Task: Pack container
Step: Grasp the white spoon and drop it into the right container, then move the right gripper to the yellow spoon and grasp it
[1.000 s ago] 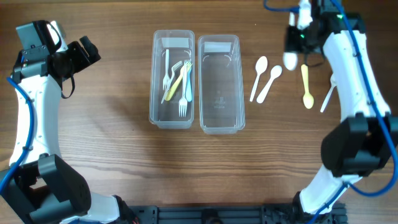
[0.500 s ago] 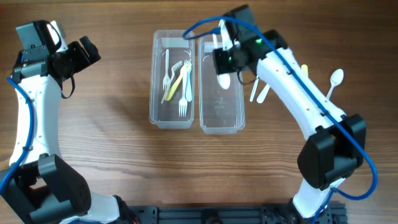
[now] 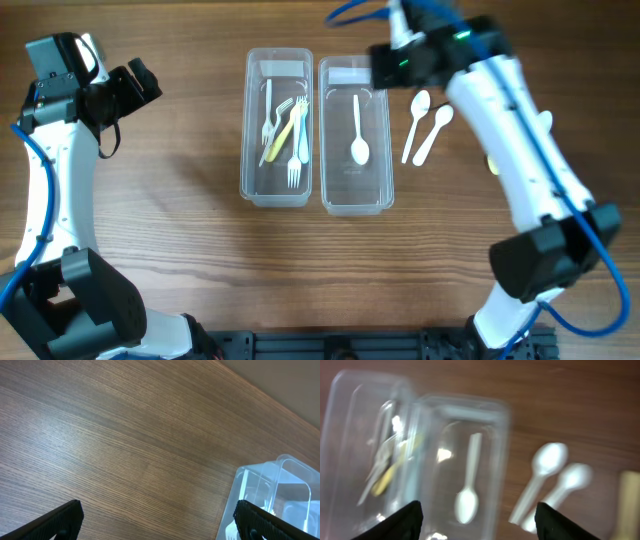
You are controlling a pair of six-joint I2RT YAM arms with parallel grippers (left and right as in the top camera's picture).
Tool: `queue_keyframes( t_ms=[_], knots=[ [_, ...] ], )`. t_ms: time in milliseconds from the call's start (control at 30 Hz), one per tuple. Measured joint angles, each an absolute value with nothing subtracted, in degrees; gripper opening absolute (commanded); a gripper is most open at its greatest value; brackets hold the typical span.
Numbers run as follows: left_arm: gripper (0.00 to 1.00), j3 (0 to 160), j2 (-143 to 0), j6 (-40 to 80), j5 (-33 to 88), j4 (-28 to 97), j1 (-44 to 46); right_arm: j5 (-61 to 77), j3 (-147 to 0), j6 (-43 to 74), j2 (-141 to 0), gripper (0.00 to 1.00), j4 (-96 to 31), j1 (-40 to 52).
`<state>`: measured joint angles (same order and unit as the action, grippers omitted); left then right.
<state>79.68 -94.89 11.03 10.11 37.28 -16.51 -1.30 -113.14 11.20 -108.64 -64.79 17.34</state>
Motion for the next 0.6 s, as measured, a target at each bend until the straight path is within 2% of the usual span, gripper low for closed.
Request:
queue_keyframes(
  t_ms=[133,300,600],
  knots=[
    [1.00,79.68,-94.89,11.03,10.11,37.28,-16.53,-5.89,-117.10,9.85,-104.60,0.73,-72.77,5.21],
    [1.00,79.68,-94.89,11.03,10.09,37.28,-16.53,-7.55,-115.26,4.75,-103.96,0.73,-75.68,-7.90],
    [1.00,79.68,-94.89,11.03,10.11,37.28,-16.51,-4.08,-99.77,-2.11,-109.14,0.76,-63.42,-13.82]
  ],
)
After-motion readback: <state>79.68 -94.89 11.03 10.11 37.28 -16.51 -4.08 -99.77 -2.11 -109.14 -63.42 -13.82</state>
